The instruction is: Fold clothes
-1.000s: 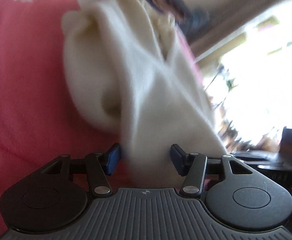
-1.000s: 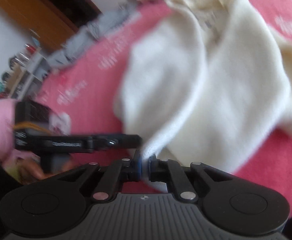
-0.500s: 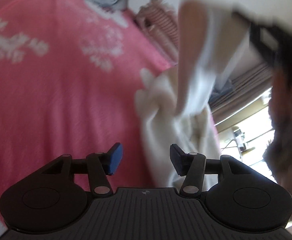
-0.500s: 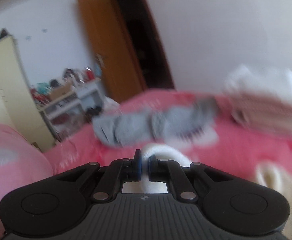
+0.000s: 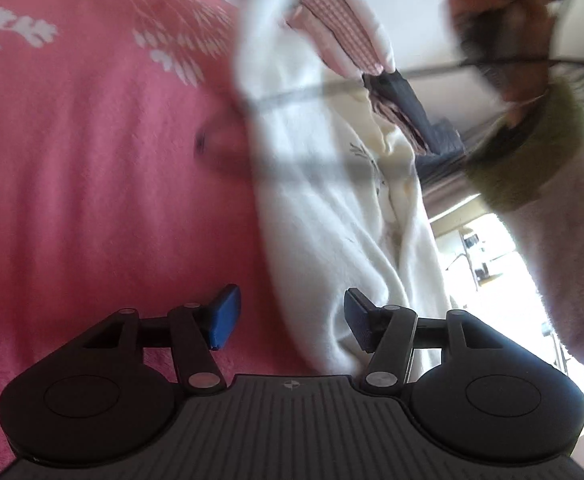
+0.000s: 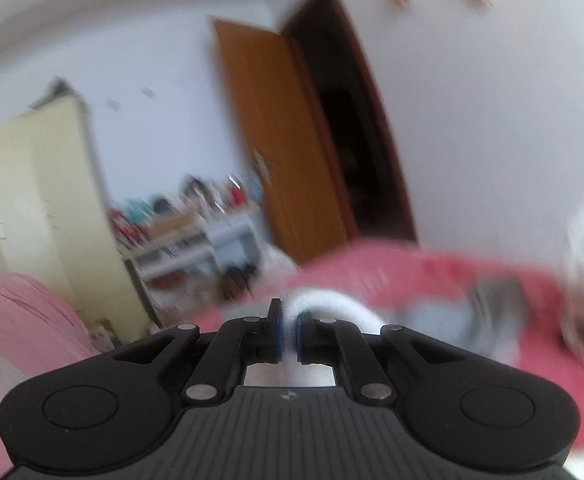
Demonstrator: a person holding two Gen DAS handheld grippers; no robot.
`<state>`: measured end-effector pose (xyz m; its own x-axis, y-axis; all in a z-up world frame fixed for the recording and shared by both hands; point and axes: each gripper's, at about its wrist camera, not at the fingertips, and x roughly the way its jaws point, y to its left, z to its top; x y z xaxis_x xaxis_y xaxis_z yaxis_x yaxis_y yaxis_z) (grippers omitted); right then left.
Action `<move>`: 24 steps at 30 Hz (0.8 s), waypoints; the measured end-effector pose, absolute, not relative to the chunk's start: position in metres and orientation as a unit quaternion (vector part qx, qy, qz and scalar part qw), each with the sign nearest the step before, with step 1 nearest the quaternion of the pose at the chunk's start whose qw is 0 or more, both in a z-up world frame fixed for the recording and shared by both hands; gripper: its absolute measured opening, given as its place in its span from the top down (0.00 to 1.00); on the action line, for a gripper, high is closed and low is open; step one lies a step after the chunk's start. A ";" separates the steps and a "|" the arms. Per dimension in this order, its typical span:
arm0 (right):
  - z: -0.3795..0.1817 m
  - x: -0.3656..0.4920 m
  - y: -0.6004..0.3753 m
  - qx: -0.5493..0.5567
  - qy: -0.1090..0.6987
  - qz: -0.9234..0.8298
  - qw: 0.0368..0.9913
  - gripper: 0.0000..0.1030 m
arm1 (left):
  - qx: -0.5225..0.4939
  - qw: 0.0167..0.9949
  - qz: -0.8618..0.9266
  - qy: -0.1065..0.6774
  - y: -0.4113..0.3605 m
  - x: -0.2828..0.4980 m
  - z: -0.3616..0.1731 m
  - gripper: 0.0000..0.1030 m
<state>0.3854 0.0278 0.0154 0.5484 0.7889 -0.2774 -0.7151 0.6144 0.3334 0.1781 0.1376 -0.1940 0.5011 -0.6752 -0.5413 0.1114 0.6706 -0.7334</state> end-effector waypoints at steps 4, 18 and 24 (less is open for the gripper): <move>-0.062 0.415 0.017 0.074 0.335 0.362 0.867 0.93 | -0.311 0.807 -0.247 0.438 0.133 0.178 -0.192 0.44; -0.087 0.397 -0.022 0.088 0.437 0.278 0.851 0.57 | -0.266 0.824 -0.235 0.442 0.142 0.164 -0.179 0.41; -0.031 0.324 -0.106 0.133 0.398 0.243 0.875 0.57 | -0.261 0.826 -0.243 0.436 0.140 0.147 -0.173 0.39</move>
